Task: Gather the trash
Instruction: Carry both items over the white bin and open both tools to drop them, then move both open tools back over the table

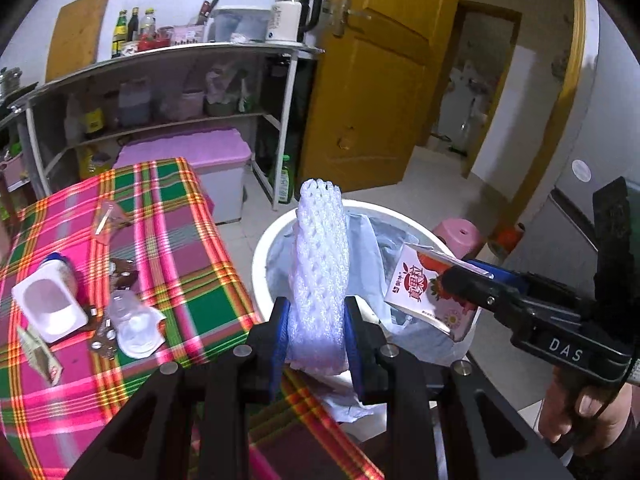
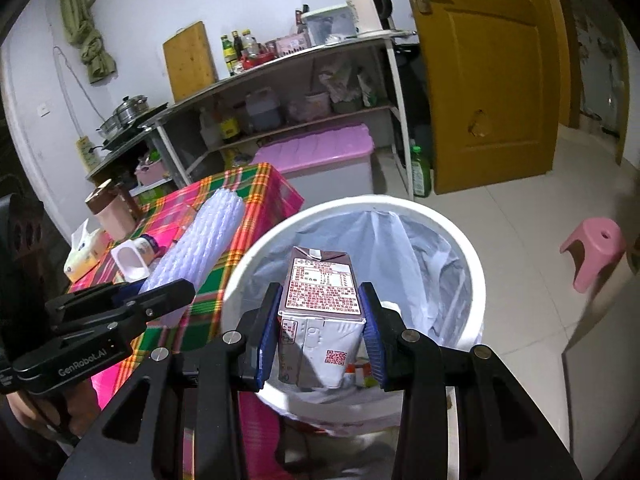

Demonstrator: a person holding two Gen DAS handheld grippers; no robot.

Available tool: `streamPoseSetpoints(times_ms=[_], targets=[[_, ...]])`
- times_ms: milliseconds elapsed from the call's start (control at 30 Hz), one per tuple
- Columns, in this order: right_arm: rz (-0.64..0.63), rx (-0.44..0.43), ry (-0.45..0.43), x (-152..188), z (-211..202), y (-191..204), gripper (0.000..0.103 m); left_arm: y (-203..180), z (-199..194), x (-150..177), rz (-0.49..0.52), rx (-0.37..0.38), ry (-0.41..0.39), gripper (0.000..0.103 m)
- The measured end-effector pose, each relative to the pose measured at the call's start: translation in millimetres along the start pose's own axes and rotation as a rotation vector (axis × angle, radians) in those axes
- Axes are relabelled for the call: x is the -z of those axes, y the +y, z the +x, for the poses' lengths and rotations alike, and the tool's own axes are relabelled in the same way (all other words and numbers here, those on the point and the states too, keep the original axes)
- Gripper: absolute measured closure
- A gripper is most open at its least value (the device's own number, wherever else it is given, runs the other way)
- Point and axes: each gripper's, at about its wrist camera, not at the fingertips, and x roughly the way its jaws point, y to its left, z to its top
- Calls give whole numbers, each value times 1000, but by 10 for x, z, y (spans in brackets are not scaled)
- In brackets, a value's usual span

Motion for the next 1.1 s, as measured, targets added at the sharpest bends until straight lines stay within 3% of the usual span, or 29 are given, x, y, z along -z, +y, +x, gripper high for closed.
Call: streamPoseSetpoints(times_ms=[367, 633, 1100], targets=[[28, 16, 64, 26, 202, -193, 63, -71, 347, -69, 16, 35, 51, 73], [42, 28, 57, 23, 197, -249, 59, -69, 414, -74, 10, 58, 66, 69], [-6, -29, 25, 77, -52, 73, 59, 50, -16, 100, -35, 32, 15, 69]])
